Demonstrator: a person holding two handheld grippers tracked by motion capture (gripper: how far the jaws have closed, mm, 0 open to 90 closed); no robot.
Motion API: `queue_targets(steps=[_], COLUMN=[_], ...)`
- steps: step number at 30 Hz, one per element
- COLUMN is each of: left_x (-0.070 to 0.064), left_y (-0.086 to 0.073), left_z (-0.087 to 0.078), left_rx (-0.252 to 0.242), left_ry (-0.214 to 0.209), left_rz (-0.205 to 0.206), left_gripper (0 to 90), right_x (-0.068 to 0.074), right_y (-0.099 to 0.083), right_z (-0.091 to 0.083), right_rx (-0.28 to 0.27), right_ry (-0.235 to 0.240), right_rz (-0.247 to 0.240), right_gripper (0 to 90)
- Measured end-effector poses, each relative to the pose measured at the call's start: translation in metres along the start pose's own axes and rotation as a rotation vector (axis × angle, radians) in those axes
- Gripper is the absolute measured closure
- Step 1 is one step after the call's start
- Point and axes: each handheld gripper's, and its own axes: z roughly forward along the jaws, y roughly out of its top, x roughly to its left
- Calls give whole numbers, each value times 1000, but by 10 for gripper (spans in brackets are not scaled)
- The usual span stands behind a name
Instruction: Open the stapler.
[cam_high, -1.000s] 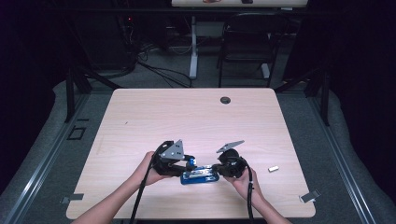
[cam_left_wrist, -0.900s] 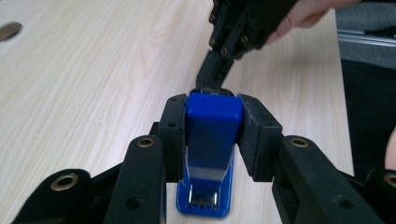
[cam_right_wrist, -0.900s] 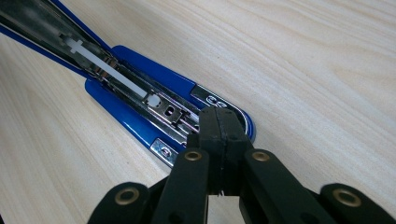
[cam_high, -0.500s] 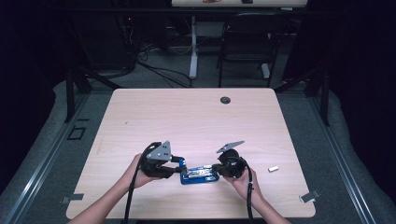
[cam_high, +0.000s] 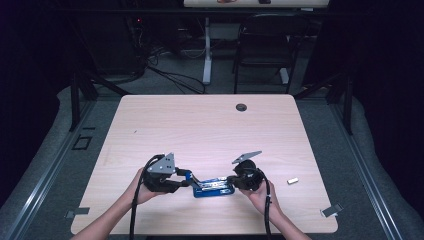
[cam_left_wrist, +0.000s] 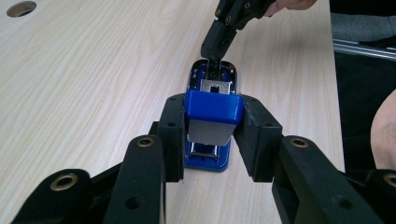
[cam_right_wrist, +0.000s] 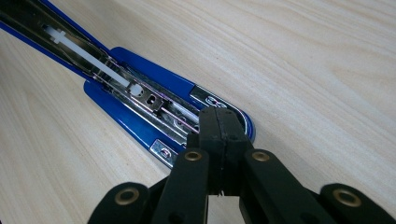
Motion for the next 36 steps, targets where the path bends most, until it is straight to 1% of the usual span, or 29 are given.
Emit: queue_targets(steps=[1,3,5,6,8,9,10,11,13,14,16,17,19,22,25,26,29,32,33,36], left_x=[0,-1,-1,0,0,1,0,0,-1,-1,-1,0,0,0,1,1,2,3,3,3], left_y=[0,2,2,2,2,2,2,4,5,5,5,5,5,5,5,5,4,5,5,7], left_z=[0,1,1,1,0,0,1,1,2,2,2,2,2,3,2,2,2,2,2,3], left_rx=[-4,-5,-5,-5,-11,-8,-14,-3,-12,-9,-9,-11,-13,-13,-12,-11,-9,-7,-8,-2], left_ry=[1,4,4,2,0,1,1,3,5,5,3,2,-1,-1,-3,-1,-4,-5,-1,5], left_rz=[-4,6,6,4,-2,4,0,7,8,10,13,9,8,12,11,9,12,7,-2,-4], left_gripper=[656,656,656,656,655,655,655,655,657,658,658,657,658,657,657,657,656,654,653,649], right_x=[0,1,0,0,1,3,6,8,13,16,26,30,39,51,58,59,58,58,58,56], right_y=[0,0,1,2,4,6,9,11,14,17,23,27,34,40,43,43,44,44,45,44], right_z=[0,0,-1,-1,-4,-7,-8,-6,0,2,-2,-5,-8,-5,0,1,2,3,4,5], right_rx=[1,-5,12,10,4,-8,14,16,19,21,-14,-41,-88,-136,-157,-155,-157,-152,-151,-152], right_ry=[-1,-6,-2,-3,5,7,-20,-27,-19,-27,4,33,123,240,269,260,269,261,262,264], right_rz=[1,4,-5,3,2,3,-26,-47,-48,-73,-92,-104,-113,-124,-128,-132,-130,-135,-136,-131], right_gripper=[900,900,900,900,900,900,896,894,888,889,891,893,897,900,900,900,900,900,900,900])
